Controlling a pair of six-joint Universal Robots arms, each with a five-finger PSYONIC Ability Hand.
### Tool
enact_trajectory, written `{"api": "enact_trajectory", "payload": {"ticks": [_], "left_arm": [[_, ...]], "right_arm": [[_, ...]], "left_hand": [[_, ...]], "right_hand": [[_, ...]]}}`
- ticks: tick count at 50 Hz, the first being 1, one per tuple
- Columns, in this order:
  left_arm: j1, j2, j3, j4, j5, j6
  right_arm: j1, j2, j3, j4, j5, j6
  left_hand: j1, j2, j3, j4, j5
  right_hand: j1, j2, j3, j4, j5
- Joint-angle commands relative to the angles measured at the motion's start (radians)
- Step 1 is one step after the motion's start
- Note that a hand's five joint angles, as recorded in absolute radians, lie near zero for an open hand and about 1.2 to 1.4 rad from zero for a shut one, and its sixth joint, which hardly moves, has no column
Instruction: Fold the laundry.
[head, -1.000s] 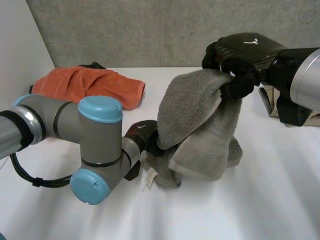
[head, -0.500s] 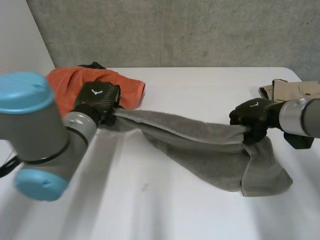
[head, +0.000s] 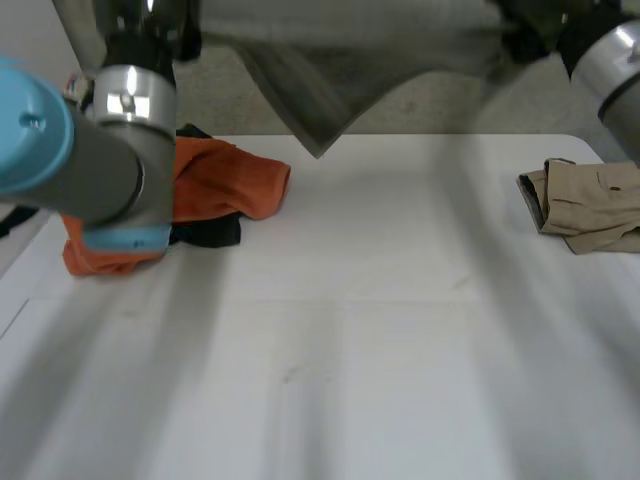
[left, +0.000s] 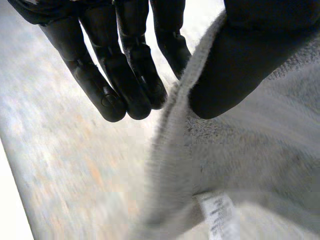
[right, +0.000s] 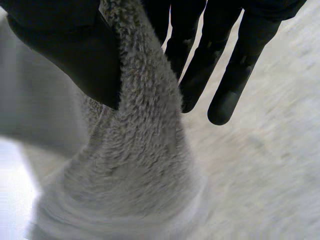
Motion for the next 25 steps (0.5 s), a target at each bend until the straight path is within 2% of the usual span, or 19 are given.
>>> {"api": "enact_trajectory", "payload": {"ticks": [1,5,10,13,15,20,25], "left_arm": [[-0.005,0.011,-0.295,-0.028,0.050,-0.009],[-0.025,-0.027,-0.415,-0.017,0.068,-0.012],[-0.043,-0.060,-0.486,-0.008,0.051,-0.013],[-0.048,-0.038,-0.503,-0.013,0.031,-0.016],[-0.049,-0.005,-0.509,-0.016,0.017,-0.021],[-0.043,0.071,-0.523,-0.036,0.006,-0.027],[-0.031,0.115,-0.531,-0.063,0.002,-0.027]], "right_arm": [[-0.047,0.090,0.104,0.224,-0.127,-0.080],[-0.047,0.182,0.181,0.275,-0.189,-0.209],[-0.043,0.288,0.213,0.298,-0.178,-0.407],[-0.041,0.311,0.221,0.308,-0.148,-0.486],[-0.038,0.304,0.227,0.310,-0.117,-0.464],[-0.040,0.233,0.265,0.310,-0.060,-0.313],[-0.064,0.144,0.325,0.316,-0.026,-0.113]], "left_hand": [[0.234,0.199,0.209,0.198,0.241],[0.234,0.199,0.209,0.198,0.241],[0.234,0.199,0.209,0.198,0.241],[0.234,0.199,0.209,0.198,0.241],[0.234,0.199,0.209,0.198,0.241],[0.234,0.199,0.209,0.198,0.241],[0.234,0.199,0.209,0.198,0.241]], "right_hand": [[0.304,0.232,0.215,0.202,0.220],[0.304,0.232,0.215,0.202,0.220],[0.219,0.147,0.129,0.117,0.135],[-0.275,-0.347,-0.365,-0.377,-0.360],[-0.704,-0.776,-0.793,-0.806,-0.788],[-0.917,-0.989,-1.007,-1.019,-1.001],[-0.917,-0.989,-1.007,-1.019,-1.002]]}}
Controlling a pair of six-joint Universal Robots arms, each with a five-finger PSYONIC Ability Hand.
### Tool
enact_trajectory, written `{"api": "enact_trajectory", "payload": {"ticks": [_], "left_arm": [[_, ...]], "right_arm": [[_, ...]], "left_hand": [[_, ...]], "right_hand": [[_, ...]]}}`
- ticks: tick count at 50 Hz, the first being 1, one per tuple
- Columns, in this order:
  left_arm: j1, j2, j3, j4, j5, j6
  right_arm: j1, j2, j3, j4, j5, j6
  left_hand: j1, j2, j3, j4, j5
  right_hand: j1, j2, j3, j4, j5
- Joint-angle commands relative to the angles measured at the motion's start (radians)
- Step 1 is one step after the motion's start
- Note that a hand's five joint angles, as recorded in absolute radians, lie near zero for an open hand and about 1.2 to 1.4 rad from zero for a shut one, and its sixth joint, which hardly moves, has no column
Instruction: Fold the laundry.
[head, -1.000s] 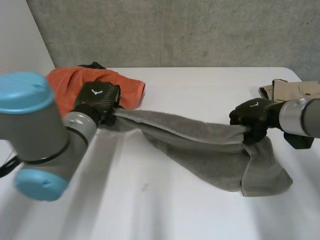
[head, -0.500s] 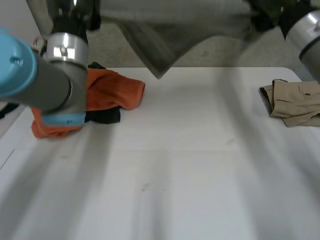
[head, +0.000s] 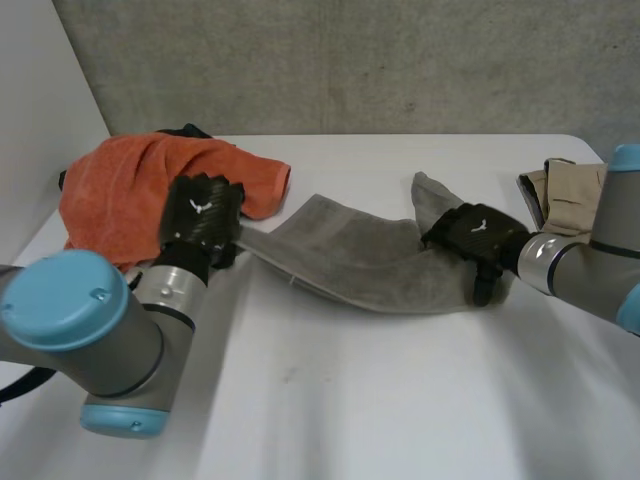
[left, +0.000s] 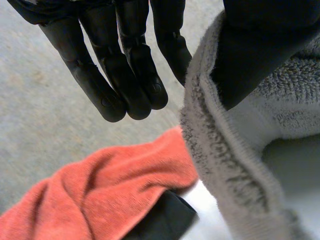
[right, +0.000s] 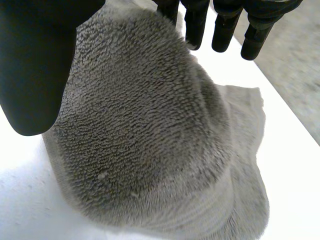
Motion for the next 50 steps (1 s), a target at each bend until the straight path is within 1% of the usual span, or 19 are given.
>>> {"api": "enact_trajectory", "payload": {"ticks": [1,5,8,10,11,12,17,20,23,28,31,35,43,50], "left_arm": [[0.018,0.080,-0.006,-0.045,-0.007,-0.002],[0.026,0.101,-0.003,-0.065,-0.007,-0.007],[0.027,0.113,0.002,-0.072,-0.007,-0.014],[0.027,0.117,0.005,-0.076,-0.007,-0.017],[0.026,0.121,0.006,-0.076,-0.007,-0.022],[0.024,0.123,0.008,-0.077,-0.007,-0.024],[0.021,0.133,0.023,-0.079,-0.007,-0.040],[0.021,0.141,0.034,-0.092,-0.007,-0.051],[0.021,0.149,0.042,-0.109,-0.007,-0.063],[0.018,0.158,0.046,-0.132,-0.007,-0.082],[0.017,0.158,0.048,-0.134,-0.009,-0.085],[0.024,0.158,0.045,-0.135,-0.009,-0.085],[0.046,0.158,0.039,-0.140,-0.007,-0.085],[0.059,0.158,0.025,-0.149,-0.007,-0.086]], "right_arm": [[-0.035,-0.146,0.091,0.002,0.053,0.321],[-0.068,-0.221,0.143,-0.002,0.059,0.461],[-0.093,-0.258,0.174,0.005,0.061,0.505],[-0.104,-0.269,0.188,0.013,0.067,0.503],[-0.114,-0.275,0.200,0.030,0.075,0.495],[-0.119,-0.277,0.205,0.040,0.079,0.487],[-0.128,-0.257,0.235,0.120,0.093,0.409],[-0.116,-0.228,0.254,0.134,0.091,0.366],[-0.093,-0.193,0.256,0.108,0.098,0.352],[-0.059,-0.131,0.236,-0.004,0.125,0.349],[-0.047,-0.107,0.216,-0.044,0.134,0.348],[-0.029,-0.061,0.174,-0.075,0.154,0.341],[-0.007,0.004,0.088,-0.098,0.197,0.326],[0.016,0.059,0.018,-0.121,0.199,0.326]], "left_hand": [[0.234,0.198,0.209,0.198,0.241],[0.234,0.198,0.209,0.198,0.241],[0.234,0.198,0.209,0.198,0.241],[0.234,0.198,0.209,0.198,0.241],[0.234,0.198,0.209,0.198,0.241],[0.234,0.198,0.209,0.198,0.241],[0.234,0.198,0.209,0.198,0.241],[0.234,0.198,0.209,0.198,0.241],[0.234,0.198,0.209,0.198,0.241],[0.234,0.198,0.209,0.198,0.241],[0.234,0.198,0.209,0.198,0.241],[0.234,0.198,0.209,0.198,0.241],[0.234,0.198,0.209,0.198,0.241],[0.234,0.198,0.209,0.198,0.241]], "right_hand": [[-0.042,-0.030,-0.027,-0.030,-0.041],[-0.042,-0.030,-0.027,-0.030,-0.041],[-0.031,-0.019,-0.016,-0.020,-0.030],[0.101,0.113,0.116,0.113,0.102],[0.276,0.288,0.291,0.288,0.278],[0.342,0.354,0.357,0.353,0.343],[0.542,0.554,0.557,0.553,0.543],[0.531,0.542,0.545,0.542,0.532],[0.496,0.507,0.510,0.507,0.497],[0.484,0.495,0.498,0.495,0.485],[0.481,0.492,0.495,0.492,0.482],[0.340,0.351,0.355,0.351,0.341],[0.404,0.416,0.419,0.416,0.406],[0.495,0.507,0.510,0.507,0.496]]}}
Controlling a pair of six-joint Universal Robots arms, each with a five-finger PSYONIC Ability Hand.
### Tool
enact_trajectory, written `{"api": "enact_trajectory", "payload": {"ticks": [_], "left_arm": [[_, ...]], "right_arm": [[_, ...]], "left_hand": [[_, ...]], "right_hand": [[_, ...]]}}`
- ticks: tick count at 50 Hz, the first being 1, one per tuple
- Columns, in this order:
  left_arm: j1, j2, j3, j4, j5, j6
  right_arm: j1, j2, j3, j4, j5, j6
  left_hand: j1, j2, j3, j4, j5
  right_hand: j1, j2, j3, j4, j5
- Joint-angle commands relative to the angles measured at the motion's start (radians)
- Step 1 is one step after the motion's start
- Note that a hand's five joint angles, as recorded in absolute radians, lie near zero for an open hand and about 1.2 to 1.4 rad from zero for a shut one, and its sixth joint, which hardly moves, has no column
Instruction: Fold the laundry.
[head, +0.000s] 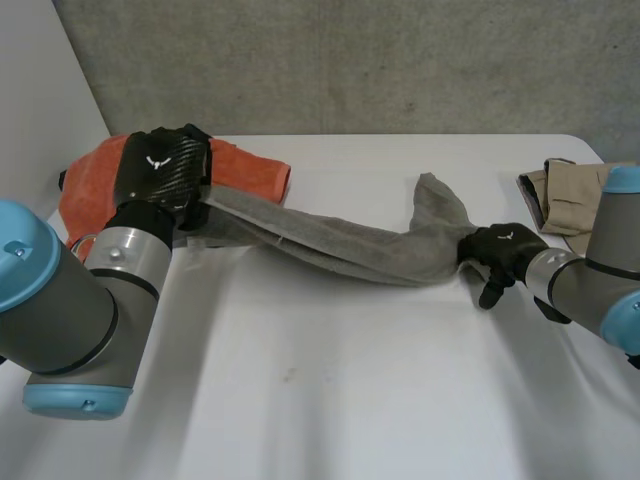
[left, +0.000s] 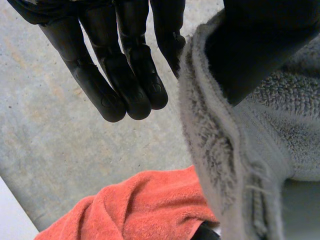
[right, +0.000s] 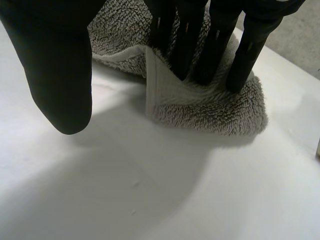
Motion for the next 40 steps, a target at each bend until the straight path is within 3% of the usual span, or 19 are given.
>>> {"api": "enact_trajectory", "payload": {"ticks": [1,12,16,19,24,28,32,37,40], "left_arm": [[0.014,0.000,-0.012,-0.008,0.000,-0.001],[0.026,0.000,-0.030,-0.008,0.000,-0.006],[0.037,0.001,-0.037,-0.008,0.000,-0.010],[0.045,0.001,-0.040,-0.019,0.002,-0.015],[0.046,0.023,-0.041,-0.062,0.008,-0.022],[0.043,0.070,-0.038,-0.154,0.038,-0.019],[0.048,0.133,-0.037,-0.293,0.100,-0.006],[0.071,0.222,-0.034,-0.500,0.169,0.083],[0.078,0.241,-0.032,-0.586,0.187,0.148]], "right_arm": [[0.023,0.051,-0.069,-0.020,0.004,-0.001],[0.057,0.133,-0.161,-0.093,0.046,-0.003],[0.049,0.159,-0.191,-0.136,0.079,-0.009],[0.034,0.157,-0.201,-0.148,0.076,-0.011],[0.017,0.091,-0.185,-0.110,0.053,-0.024],[-0.015,-0.045,-0.149,-0.009,0.008,-0.041],[-0.064,-0.200,-0.133,0.219,-0.041,-0.119],[-0.152,-0.335,-0.139,0.640,-0.046,-0.370],[-0.181,-0.357,-0.132,0.811,-0.026,-0.501]], "left_hand": [[0.234,0.198,0.209,0.198,0.241],[0.234,0.198,0.209,0.198,0.241],[0.234,0.198,0.209,0.198,0.241],[0.234,0.198,0.209,0.198,0.241],[0.234,0.198,0.209,0.198,0.241],[0.234,0.198,0.209,0.198,0.241],[0.234,0.198,0.209,0.198,0.241],[0.234,0.198,0.209,0.198,0.241],[0.234,0.198,0.209,0.198,0.241]], "right_hand": [[0.195,0.182,0.185,0.184,0.175],[0.424,0.411,0.414,0.413,0.404],[0.597,0.584,0.587,0.587,0.577],[0.858,0.845,0.849,0.848,0.838],[0.859,0.846,0.850,0.849,0.839],[0.859,0.846,0.850,0.849,0.839],[0.859,0.846,0.850,0.849,0.839],[0.859,0.846,0.850,0.849,0.839],[0.859,0.846,0.850,0.849,0.839]]}}
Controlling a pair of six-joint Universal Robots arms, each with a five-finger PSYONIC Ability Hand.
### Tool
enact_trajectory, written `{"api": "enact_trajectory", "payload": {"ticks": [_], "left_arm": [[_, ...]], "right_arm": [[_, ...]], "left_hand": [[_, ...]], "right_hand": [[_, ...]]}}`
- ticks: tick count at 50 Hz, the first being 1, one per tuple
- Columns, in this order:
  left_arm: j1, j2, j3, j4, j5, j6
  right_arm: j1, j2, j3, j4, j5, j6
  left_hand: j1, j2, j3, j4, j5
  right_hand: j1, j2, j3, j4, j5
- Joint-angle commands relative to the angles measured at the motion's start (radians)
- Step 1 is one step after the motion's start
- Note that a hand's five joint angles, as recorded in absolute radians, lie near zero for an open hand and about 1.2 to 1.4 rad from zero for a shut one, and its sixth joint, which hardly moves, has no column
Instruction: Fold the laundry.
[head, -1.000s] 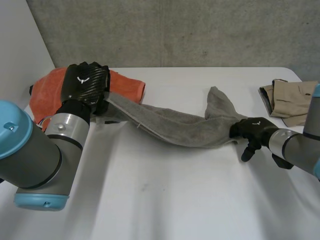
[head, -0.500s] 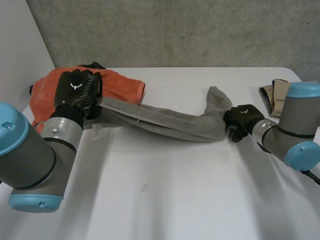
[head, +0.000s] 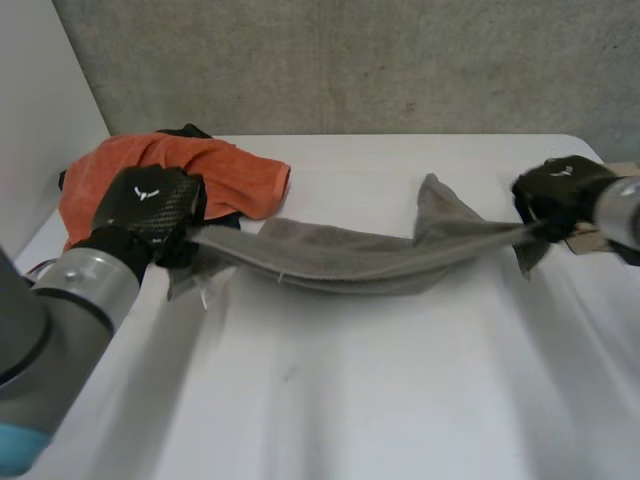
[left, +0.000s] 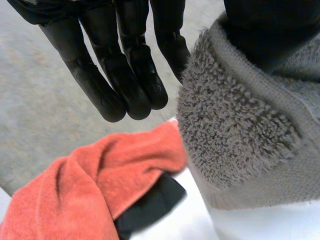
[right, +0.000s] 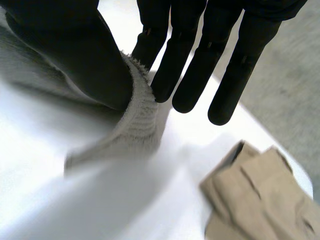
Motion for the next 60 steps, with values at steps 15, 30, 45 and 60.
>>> {"api": "enact_trajectory", "payload": {"ticks": [15,30,45,60], "left_arm": [[0.022,-0.227,0.210,-0.295,0.056,0.379],[0.022,-0.332,0.820,0.405,-0.054,0.235],[0.067,-0.306,0.443,0.407,-0.051,0.178],[0.048,-0.290,-0.114,0.411,0.093,0.187]], "right_arm": [[-0.041,-0.072,-0.006,0.332,0.061,-0.360],[-0.018,-0.136,-0.339,-0.550,0.127,0.122],[-0.047,-0.153,-0.029,-0.570,-0.004,0.180],[-0.124,-0.080,0.273,-0.219,-0.081,-0.022]], "left_hand": [[0.234,0.198,0.209,0.198,0.241],[0.234,0.198,0.209,0.198,0.241],[0.234,0.198,0.209,0.198,0.241],[0.234,0.198,0.209,0.198,0.241]], "right_hand": [[0.268,0.224,0.214,0.203,0.226],[0.268,0.224,0.214,0.203,0.226],[0.268,0.224,0.214,0.203,0.226],[0.268,0.224,0.214,0.203,0.226]]}}
